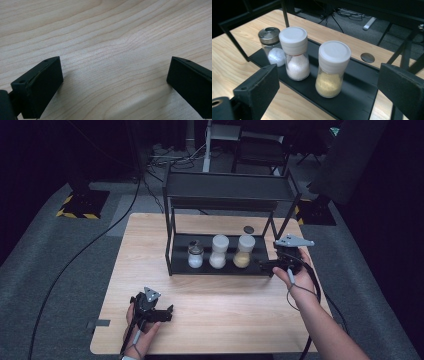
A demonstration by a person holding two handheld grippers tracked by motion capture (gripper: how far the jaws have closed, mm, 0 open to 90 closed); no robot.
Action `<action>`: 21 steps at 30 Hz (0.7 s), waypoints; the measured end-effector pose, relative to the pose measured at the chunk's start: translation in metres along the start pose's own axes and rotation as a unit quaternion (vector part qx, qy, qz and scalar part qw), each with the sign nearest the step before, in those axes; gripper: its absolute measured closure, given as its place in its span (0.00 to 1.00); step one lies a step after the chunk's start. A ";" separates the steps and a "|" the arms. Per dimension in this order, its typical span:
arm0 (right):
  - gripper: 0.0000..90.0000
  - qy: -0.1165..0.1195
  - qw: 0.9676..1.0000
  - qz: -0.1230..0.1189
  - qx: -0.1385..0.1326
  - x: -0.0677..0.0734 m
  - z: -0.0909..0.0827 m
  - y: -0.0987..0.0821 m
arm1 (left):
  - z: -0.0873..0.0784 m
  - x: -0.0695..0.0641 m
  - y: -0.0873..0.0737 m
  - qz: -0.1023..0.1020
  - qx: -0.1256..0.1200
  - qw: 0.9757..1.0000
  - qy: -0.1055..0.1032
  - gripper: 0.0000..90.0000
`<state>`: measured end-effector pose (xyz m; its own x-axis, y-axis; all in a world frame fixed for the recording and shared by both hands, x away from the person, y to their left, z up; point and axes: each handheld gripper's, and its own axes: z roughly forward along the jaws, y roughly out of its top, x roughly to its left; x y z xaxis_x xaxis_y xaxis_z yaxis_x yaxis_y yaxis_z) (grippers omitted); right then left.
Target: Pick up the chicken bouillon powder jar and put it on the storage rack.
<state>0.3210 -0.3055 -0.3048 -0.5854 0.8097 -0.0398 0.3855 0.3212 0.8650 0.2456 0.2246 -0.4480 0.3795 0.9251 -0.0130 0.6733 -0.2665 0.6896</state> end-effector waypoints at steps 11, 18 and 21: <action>0.03 0.013 1.000 0.008 -0.012 -0.012 -0.031 -0.032 | 0.000 -0.001 0.000 -0.003 -0.001 1.000 0.002 0.00; 0.03 0.008 1.000 0.014 -0.007 -0.013 -0.037 -0.049 | 0.000 -0.001 0.000 -0.003 -0.001 1.000 0.001 0.00; 0.03 0.007 1.000 0.017 -0.005 -0.012 -0.038 -0.054 | 0.000 -0.001 0.000 -0.003 -0.001 1.000 0.001 0.00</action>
<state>0.2806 -0.3514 -0.3321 -0.5825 0.8128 -0.0025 0.3986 0.2883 0.8706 0.2456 0.2237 -0.4482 0.3743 0.9272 -0.0145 0.6742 -0.2613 0.6908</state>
